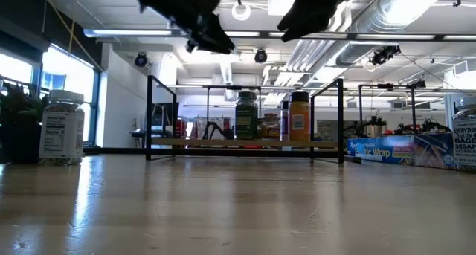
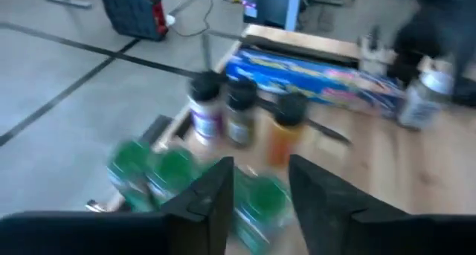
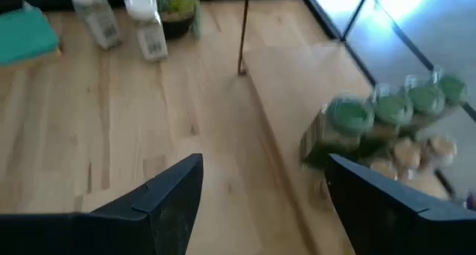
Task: Shelf spices
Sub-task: Adjust the green seasoning bottle on the shelf
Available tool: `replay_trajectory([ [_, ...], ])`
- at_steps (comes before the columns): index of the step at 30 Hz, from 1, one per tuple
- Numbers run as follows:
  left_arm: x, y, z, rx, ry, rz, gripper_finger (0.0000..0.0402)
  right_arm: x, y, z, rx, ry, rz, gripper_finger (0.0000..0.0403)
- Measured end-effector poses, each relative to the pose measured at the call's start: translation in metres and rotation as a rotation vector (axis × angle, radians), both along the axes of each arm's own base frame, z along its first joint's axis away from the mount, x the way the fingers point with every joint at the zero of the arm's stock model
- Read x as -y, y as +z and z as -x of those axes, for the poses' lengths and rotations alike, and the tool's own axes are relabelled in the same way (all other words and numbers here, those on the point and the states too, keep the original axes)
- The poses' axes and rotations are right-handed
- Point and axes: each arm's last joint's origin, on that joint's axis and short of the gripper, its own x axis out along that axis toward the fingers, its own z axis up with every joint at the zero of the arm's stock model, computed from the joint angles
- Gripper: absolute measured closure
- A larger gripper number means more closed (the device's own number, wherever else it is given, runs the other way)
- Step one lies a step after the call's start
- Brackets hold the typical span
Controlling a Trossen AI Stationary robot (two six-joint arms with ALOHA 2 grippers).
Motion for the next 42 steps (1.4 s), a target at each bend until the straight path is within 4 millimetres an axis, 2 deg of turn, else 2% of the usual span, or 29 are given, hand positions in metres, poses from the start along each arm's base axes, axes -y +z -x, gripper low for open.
replay_trajectory([
  [3,-0.04,0.002,-0.014,-0.02,0.026,0.002,0.0308,-0.018,-0.003,0.003,-0.012,-0.072,0.008,0.0128],
  [10,-0.117,-0.024,-0.039,-0.083,0.163,0.005,0.0371,-0.064,-0.005,0.016,0.012,-0.163,0.014,0.0128],
  [14,-0.149,-0.037,-0.043,-0.096,0.226,0.027,0.0396,-0.084,-0.005,0.023,0.042,-0.176,0.003,0.0128],
  [19,-0.177,-0.051,-0.045,-0.096,0.261,0.072,0.0399,-0.099,-0.004,0.029,0.085,-0.19,0.011,0.0128],
  [25,-0.184,-0.075,-0.049,-0.107,0.188,0.181,0.0401,-0.105,-0.004,0.031,0.099,-0.187,0.026,0.0128],
  [42,-0.177,-0.082,-0.052,-0.152,0.103,0.213,0.0401,-0.105,-0.004,0.031,0.1,-0.187,0.028,0.0128],
])
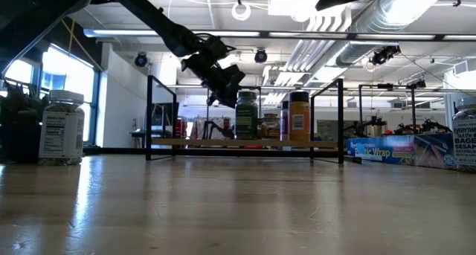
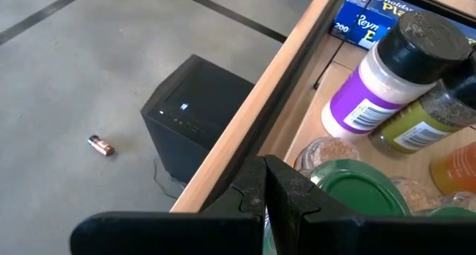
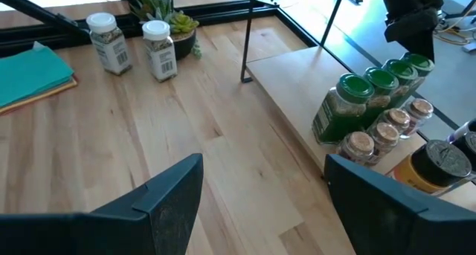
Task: Shelf spices
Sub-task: Adjust the green seasoning bottle on the shelf
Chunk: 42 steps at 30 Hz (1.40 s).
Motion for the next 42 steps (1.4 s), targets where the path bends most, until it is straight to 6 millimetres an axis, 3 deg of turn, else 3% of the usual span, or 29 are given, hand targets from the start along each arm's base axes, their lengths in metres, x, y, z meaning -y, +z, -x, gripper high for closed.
replay_trajectory([
  [32,0.006,0.0,-0.004,0.007,-0.077,0.006,0.0401,-0.001,-0.001,-0.001,-0.007,0.012,-0.011,0.0128],
  [36,0.006,0.0,-0.004,0.007,-0.077,0.005,0.0401,-0.003,-0.012,-0.009,-0.063,0.027,0.046,0.0128],
  [42,0.005,-0.001,-0.003,-0.018,-0.065,-0.025,0.0401,0.001,-0.039,-0.039,-0.166,0.119,0.006,0.0128],
])
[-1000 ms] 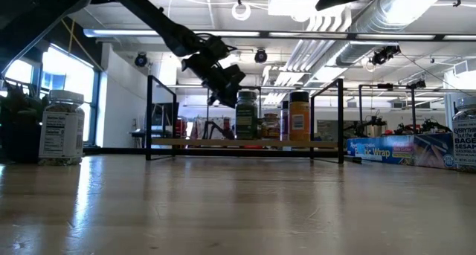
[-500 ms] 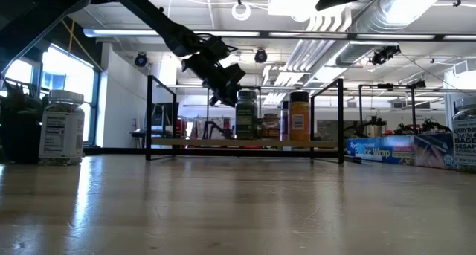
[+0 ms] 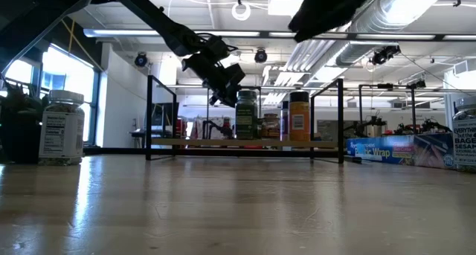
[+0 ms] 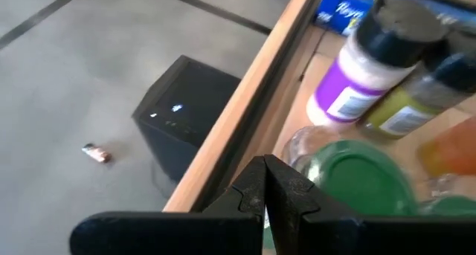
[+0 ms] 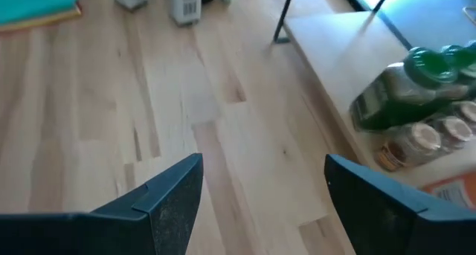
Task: Shelf spices
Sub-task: Adjust the green seasoning bottle on the shelf, then put the white seasoning bottle on the shelf
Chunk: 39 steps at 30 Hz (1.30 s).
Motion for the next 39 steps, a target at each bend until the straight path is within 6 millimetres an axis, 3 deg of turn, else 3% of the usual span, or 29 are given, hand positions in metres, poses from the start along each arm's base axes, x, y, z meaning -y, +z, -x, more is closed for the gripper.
replay_trajectory([
  [4,-0.002,0.001,0.003,-0.071,0.041,-0.041,0.0401,0.004,-0.007,-0.006,-0.029,0.007,0.02,0.0128],
  [8,-0.005,0.005,0.008,-0.121,0.047,-0.066,0.0401,0.007,0.001,-0.002,-0.004,0.002,0.02,0.0128],
  [12,-0.005,0.013,0.015,-0.186,0.067,-0.106,0.0401,0.004,0.015,0.014,0.014,0.015,0.006,0.0128],
  [17,0.009,0.04,0.027,-0.238,0.041,-0.156,0.0401,-0.001,0.028,0.045,-0.001,-0.026,-0.038,0.0128],
  [24,0.062,0.075,0.048,-0.227,0.004,-0.22,0.0401,-0.007,0.019,0.077,-0.139,-0.168,-0.102,0.0128],
  [31,0.126,0.083,0.074,-0.156,-0.024,-0.213,0.0401,-0.007,0.013,0.068,-0.201,-0.098,-0.086,0.0128],
  [39,0.193,0.074,0.095,-0.074,-0.083,-0.167,0.0401,0.023,0.012,0.052,-0.301,0.01,-0.135,0.0128],
])
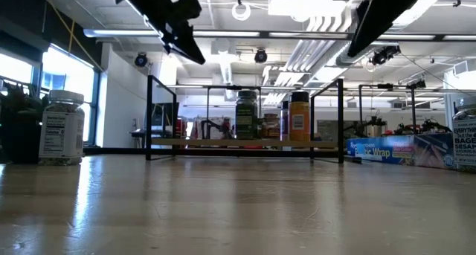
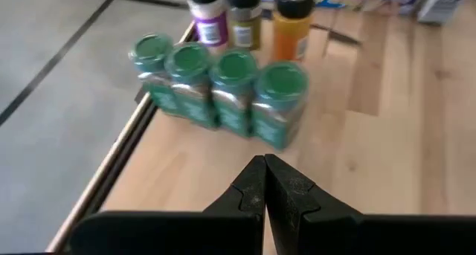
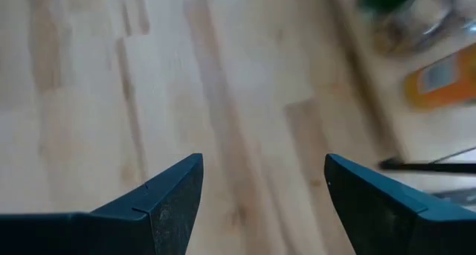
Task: Shelf spices
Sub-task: Put the white seasoning bottle on the shelf
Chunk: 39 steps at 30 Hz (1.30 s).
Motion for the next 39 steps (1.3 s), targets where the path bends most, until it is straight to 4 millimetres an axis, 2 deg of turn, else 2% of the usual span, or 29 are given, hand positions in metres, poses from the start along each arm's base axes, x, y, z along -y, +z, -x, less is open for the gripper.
replay_trajectory([
  [4,0.028,-0.006,0.01,0.016,0.001,-0.02,0.0401,0.011,-0.002,0.006,-0.146,-0.019,-0.162,0.0128],
  [7,0.044,-0.011,0.016,0.02,0.013,-0.028,0.0401,0.016,0.002,0.021,-0.299,-0.2,-0.261,0.0128],
  [10,0.056,-0.018,0.018,0.029,0.01,-0.027,0.0401,0.02,0.006,0.042,-0.477,-0.419,-0.267,0.0128],
  [12,0.062,-0.022,0.019,0.035,-0.004,-0.025,0.0401,0.021,0.008,0.053,-0.557,-0.49,-0.274,0.0128],
  [17,0.071,-0.031,0.019,0.008,-0.011,-0.046,0.0401,0.025,0.002,0.071,-0.486,-0.688,-0.422,0.0128],
  [20,0.074,-0.037,0.02,-0.016,-0.015,-0.052,0.0401,0.032,-0.003,0.087,-0.454,-0.859,-0.413,0.0128],
  [24,0.076,-0.045,0.022,-0.039,-0.022,-0.05,0.0401,0.038,-0.01,0.103,-0.402,-0.981,-0.426,0.0128],
  [27,0.076,-0.048,0.023,-0.057,-0.022,-0.048,0.0401,0.041,-0.02,0.108,-0.404,-1.018,-0.415,0.0128],
  [39,0.076,-0.048,0.023,-0.051,-0.025,-0.058,0.0401,0.055,-0.066,0.103,-0.402,-1.016,-0.434,0.0128],
])
